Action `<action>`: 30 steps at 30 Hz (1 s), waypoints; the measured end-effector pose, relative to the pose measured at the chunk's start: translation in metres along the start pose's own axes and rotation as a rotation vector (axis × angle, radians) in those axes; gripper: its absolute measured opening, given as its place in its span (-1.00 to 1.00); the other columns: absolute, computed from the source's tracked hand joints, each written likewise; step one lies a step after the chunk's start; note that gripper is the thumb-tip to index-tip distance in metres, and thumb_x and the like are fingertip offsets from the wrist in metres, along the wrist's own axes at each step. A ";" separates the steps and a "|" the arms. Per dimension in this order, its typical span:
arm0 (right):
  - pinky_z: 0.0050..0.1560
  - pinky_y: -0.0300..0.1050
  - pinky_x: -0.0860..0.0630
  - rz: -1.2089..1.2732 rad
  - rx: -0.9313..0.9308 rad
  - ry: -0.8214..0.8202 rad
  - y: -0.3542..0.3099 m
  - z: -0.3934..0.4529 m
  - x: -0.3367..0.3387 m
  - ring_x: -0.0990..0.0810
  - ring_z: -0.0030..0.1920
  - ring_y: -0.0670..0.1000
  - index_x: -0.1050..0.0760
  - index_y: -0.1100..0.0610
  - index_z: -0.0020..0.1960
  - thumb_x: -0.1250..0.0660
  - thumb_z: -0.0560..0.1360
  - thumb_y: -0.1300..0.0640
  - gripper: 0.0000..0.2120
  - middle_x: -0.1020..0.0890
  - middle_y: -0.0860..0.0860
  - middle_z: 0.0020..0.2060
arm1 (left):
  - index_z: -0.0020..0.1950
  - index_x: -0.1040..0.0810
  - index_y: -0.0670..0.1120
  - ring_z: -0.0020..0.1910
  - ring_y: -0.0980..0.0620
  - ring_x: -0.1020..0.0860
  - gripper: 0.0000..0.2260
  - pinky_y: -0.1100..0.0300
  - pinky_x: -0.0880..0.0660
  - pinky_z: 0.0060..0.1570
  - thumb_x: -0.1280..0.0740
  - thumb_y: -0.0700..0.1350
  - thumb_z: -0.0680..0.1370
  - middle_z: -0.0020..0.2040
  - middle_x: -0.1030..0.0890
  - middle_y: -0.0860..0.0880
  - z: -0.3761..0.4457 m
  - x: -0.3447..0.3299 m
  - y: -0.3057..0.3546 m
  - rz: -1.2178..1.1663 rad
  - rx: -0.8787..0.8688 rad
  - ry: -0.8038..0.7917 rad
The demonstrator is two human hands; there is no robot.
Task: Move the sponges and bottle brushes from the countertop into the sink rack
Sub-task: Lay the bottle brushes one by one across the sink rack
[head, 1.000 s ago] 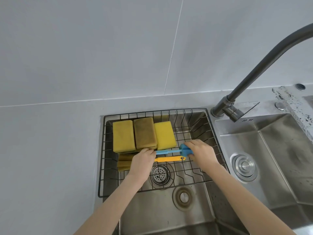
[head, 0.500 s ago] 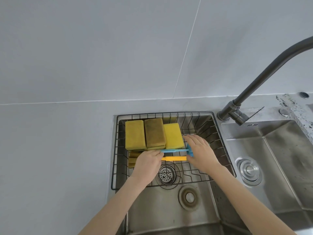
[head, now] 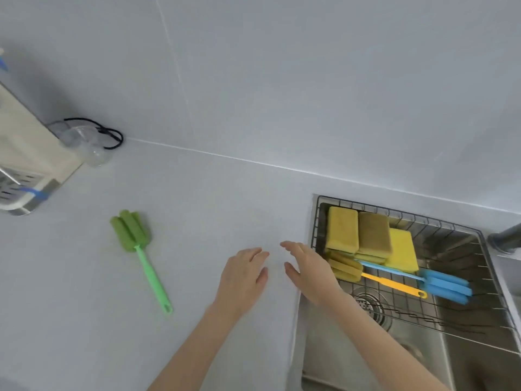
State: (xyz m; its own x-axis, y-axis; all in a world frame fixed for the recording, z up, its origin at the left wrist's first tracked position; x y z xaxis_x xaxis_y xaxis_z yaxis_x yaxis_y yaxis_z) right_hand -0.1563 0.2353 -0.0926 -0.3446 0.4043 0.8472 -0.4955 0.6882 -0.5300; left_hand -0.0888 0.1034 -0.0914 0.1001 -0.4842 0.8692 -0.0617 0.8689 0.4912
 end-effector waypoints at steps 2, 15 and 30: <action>0.20 -0.08 -0.44 0.020 0.029 -0.058 -0.035 0.010 -0.030 -0.45 0.26 0.02 -0.26 0.03 0.35 -0.21 0.54 0.17 -0.60 -0.48 -0.01 0.29 | 0.31 -0.36 -0.08 0.35 -0.01 -0.34 -0.69 0.10 -0.29 0.30 -0.16 -0.13 0.56 0.35 -0.41 -0.08 -0.017 0.019 -0.035 0.017 0.044 0.020; 0.07 0.00 -0.47 -0.005 0.098 -0.260 -0.197 0.079 -0.125 -0.53 0.14 0.11 -0.27 0.08 0.32 -0.20 0.55 0.02 -0.63 -0.52 0.06 0.19 | 0.24 -0.44 -0.15 0.30 -0.21 -0.35 -0.64 -0.07 -0.46 0.15 -0.29 -0.32 0.44 0.33 -0.39 -0.22 -0.049 0.133 -0.195 0.018 0.324 0.292; -0.11 -0.05 -0.44 -0.064 -0.088 -0.314 -0.210 0.089 -0.144 -0.56 -0.01 0.19 -0.45 0.21 -0.01 -0.21 0.54 0.10 -0.83 -0.60 0.16 0.00 | 0.10 -0.51 -0.18 0.19 -0.18 -0.40 -0.72 -0.07 -0.44 0.21 -0.37 -0.35 0.41 0.29 -0.31 -0.22 -0.025 0.118 -0.209 -0.215 0.418 0.361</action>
State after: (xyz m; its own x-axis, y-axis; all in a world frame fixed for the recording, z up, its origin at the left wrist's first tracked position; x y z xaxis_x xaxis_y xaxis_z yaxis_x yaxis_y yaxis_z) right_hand -0.0739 -0.0211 -0.1072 -0.5506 0.1631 0.8187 -0.4578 0.7611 -0.4595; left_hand -0.0390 -0.1333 -0.0927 0.4809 -0.5155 0.7092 -0.3812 0.6055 0.6986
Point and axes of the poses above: each hand's wrist, its own z-axis towards the middle knuckle, its own x-axis out of the back of the hand, y = z × x, the point moved 4 cm from there along z, towards the middle knuckle
